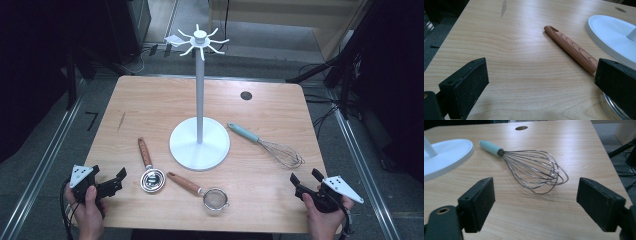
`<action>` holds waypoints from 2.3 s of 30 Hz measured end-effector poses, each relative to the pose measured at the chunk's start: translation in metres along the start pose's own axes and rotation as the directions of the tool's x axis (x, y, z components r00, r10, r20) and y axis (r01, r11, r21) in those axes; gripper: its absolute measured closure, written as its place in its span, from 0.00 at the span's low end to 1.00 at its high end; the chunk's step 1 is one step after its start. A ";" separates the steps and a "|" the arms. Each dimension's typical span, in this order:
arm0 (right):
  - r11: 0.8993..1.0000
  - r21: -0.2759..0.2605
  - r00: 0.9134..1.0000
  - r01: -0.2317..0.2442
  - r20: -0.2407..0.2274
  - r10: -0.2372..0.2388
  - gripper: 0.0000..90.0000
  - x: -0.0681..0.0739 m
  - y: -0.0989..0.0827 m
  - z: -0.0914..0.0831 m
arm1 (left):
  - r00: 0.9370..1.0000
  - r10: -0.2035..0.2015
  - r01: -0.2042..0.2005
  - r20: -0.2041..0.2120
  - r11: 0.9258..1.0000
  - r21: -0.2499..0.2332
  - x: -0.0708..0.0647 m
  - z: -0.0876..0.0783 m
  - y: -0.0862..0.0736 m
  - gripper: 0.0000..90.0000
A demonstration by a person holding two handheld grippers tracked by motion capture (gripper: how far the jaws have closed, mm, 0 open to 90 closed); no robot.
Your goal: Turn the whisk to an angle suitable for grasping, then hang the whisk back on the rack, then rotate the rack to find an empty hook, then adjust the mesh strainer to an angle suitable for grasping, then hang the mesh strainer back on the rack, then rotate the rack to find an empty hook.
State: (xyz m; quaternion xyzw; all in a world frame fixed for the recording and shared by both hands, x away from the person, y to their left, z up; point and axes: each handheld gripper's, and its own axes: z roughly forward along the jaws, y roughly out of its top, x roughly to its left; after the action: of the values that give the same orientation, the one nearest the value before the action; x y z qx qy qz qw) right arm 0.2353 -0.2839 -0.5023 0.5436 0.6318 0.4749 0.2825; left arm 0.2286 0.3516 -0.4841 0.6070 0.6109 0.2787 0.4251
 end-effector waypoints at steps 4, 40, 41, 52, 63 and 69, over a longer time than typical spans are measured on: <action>0.999 -0.005 0.999 0.041 -0.014 -0.041 0.25 0.008 0.007 -0.001 | 1.000 0.009 -0.009 0.003 1.000 -0.004 0.000 0.000 0.000 0.00; 0.804 0.324 0.862 0.499 -0.284 -0.421 0.41 0.063 0.104 0.063 | 0.999 0.030 -0.030 0.017 0.999 0.015 -0.002 0.001 0.000 0.00; 0.797 0.333 0.859 0.505 -0.283 -0.426 0.41 0.063 0.106 0.065 | 0.999 0.030 -0.030 0.017 0.999 0.015 -0.002 0.001 0.000 0.00; 0.716 0.391 0.815 0.578 -0.312 -0.488 0.44 0.068 0.122 0.089 | 1.000 0.024 -0.025 0.019 1.000 0.017 -0.002 0.001 0.000 0.00; 0.660 0.442 0.795 0.607 -0.334 -0.507 0.46 0.073 0.135 0.109 | 1.000 0.023 -0.023 0.021 1.000 0.017 -0.002 0.002 0.000 0.00; 0.633 0.476 0.792 0.611 -0.348 -0.502 0.49 0.074 0.142 0.122 | 0.999 0.026 -0.026 0.021 0.999 0.019 -0.002 0.002 0.000 0.00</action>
State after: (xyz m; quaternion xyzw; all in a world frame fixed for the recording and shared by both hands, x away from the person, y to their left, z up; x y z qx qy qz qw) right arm 0.3826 -0.1832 -0.4086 0.3334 0.9027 0.2021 0.1820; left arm 0.2301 0.3499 -0.4844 0.6217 0.6014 0.2720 0.4217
